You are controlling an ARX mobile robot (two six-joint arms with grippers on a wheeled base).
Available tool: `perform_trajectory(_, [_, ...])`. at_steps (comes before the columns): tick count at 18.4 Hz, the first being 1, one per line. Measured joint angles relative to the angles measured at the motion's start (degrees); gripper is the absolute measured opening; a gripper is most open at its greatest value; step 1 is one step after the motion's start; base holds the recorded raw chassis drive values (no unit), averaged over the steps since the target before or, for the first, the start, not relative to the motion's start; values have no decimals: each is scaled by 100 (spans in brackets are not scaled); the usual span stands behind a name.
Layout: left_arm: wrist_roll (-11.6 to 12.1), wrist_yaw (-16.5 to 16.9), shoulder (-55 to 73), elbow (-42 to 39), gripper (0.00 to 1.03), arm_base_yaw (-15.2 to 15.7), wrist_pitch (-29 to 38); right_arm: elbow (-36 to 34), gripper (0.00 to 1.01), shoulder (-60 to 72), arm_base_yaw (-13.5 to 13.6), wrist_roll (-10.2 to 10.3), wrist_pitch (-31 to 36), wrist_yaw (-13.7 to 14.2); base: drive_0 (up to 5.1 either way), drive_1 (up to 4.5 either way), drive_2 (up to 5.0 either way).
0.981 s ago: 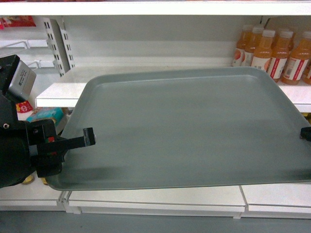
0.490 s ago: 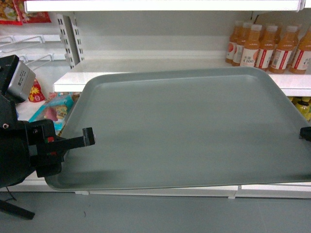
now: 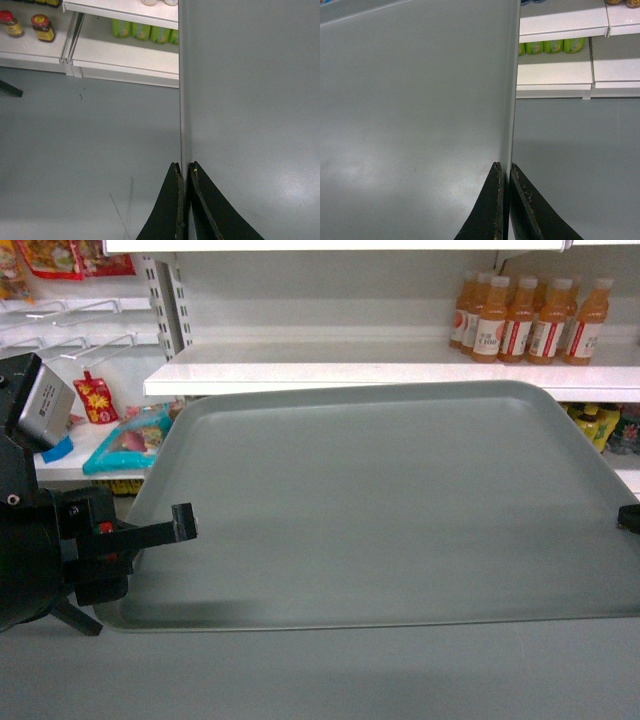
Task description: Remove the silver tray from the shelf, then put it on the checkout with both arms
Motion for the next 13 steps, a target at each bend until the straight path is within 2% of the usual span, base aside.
perform_trajectory(13, [0, 4, 0, -11, 3, 0, -4, -2, 3, -4, 0, 0, 22, -13, -4, -434, 427])
